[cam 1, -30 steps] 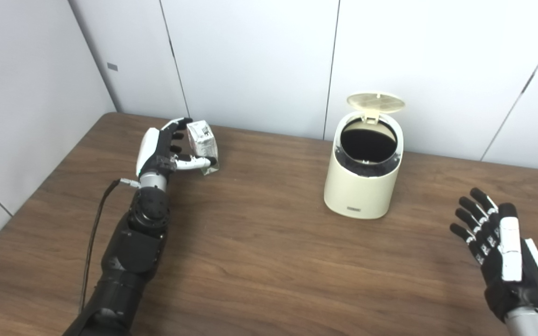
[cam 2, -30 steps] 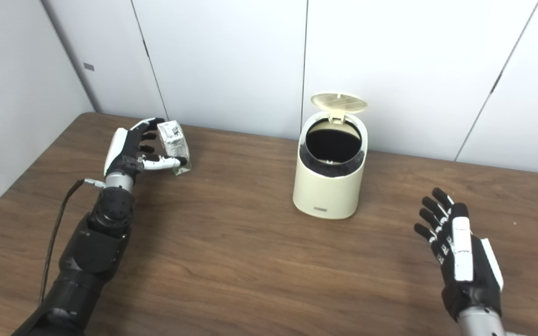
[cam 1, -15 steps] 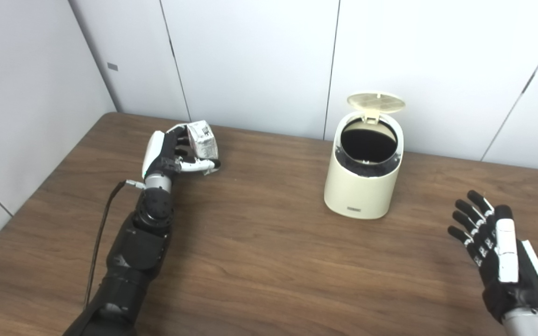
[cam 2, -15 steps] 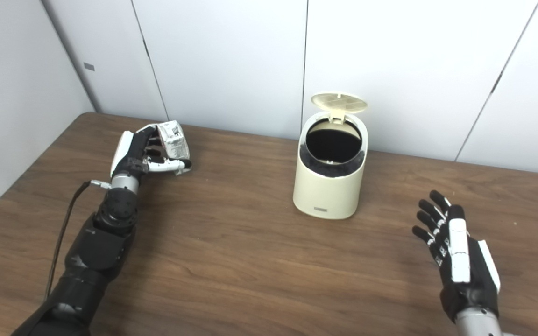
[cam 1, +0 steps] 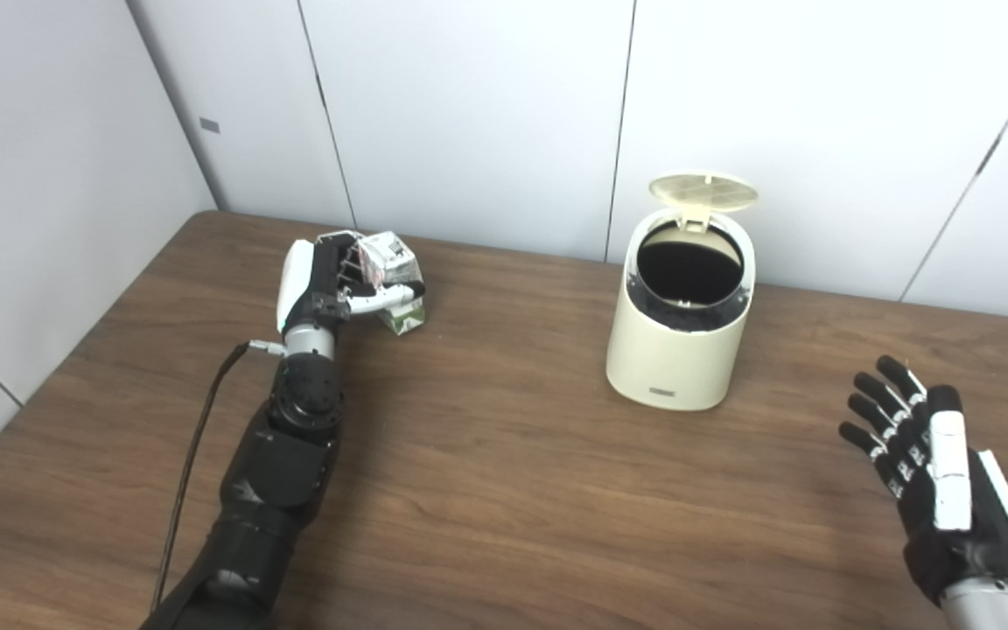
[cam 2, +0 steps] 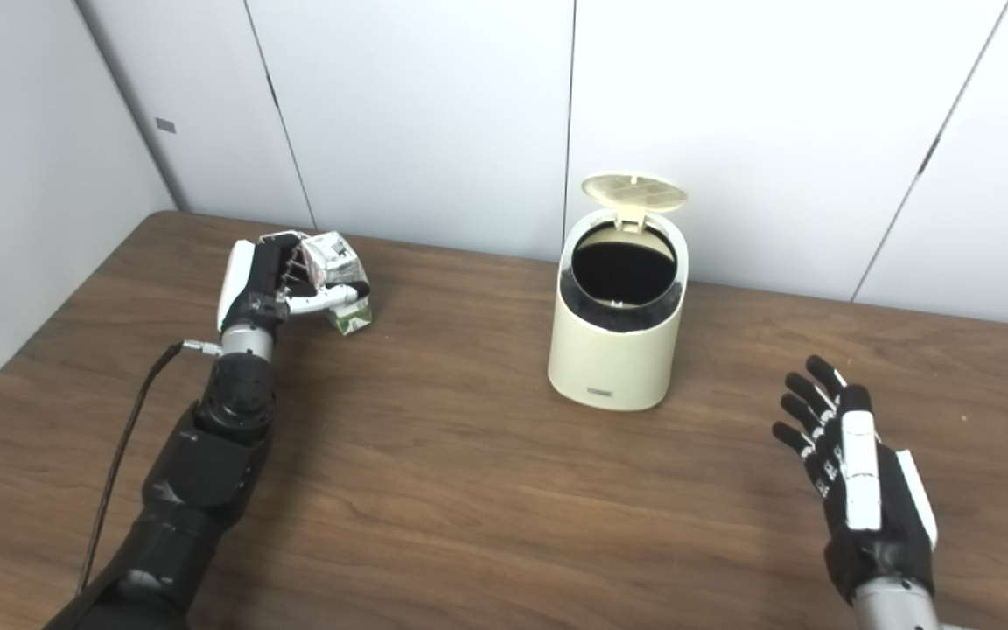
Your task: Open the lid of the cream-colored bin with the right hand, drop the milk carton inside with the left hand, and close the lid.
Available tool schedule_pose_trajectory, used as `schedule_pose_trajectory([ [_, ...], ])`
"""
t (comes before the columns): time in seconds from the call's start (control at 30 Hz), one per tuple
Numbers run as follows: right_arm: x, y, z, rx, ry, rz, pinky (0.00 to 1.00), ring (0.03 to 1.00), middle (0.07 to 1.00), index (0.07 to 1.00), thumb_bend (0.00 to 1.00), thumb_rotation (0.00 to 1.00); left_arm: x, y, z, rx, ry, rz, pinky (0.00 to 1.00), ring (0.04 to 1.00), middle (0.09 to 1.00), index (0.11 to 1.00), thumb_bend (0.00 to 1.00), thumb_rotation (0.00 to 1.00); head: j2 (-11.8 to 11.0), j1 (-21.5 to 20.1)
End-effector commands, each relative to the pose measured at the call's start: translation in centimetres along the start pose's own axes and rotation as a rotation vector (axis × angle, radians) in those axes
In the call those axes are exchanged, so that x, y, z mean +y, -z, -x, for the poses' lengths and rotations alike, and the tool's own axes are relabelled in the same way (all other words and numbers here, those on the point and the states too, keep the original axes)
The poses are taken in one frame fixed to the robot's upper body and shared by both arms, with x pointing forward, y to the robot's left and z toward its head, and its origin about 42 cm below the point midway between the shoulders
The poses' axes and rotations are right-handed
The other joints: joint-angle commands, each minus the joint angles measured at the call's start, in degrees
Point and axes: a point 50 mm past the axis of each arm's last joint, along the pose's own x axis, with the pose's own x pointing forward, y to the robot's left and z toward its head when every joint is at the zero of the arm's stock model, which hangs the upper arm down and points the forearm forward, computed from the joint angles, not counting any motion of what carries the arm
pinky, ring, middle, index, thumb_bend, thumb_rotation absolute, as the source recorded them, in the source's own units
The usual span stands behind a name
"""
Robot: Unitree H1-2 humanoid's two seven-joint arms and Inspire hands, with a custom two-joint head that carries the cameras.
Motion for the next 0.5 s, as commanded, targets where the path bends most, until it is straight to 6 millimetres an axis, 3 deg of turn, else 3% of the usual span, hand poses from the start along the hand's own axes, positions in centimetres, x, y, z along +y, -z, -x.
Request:
schedule_pose_trajectory([
  [0.0,0.1,-1.2,-0.4,-0.086,-0.012,-0.004,0.84,0.895,0.888,0.907,0.51,1.0,1.9,-3.1,-1.7,-0.128,-0.08,0.015,0.45,0.459,0.498,0.478,0.5,0.0,0.06,0.04],
  [0.3,0.2,-0.9,-0.5,-0.076,-0.006,0.006,0.83,0.889,0.883,0.904,0.51,1.0,1.6,-4.7,-1.1,-0.181,-0.059,0.04,0.46,0.459,0.5,0.475,0.5,0.0,0.07,-0.72],
  [0.4,0.2,-0.7,-0.5,-0.076,-0.011,0.005,0.84,0.894,0.886,0.906,0.51,1.0,1.3,-6.0,-0.5,-0.212,-0.052,0.077,0.43,0.439,0.5,0.484,0.5,0.0,-0.01,-1.51],
  [0.47,0.2,-0.6,-0.5,-0.08,-0.012,0.011,0.84,0.893,0.885,0.906,0.51,1.0,1.1,-7.0,-0.2,-0.246,-0.048,0.106,0.36,0.432,0.494,0.492,0.48,0.0,-0.01,-1.74],
])
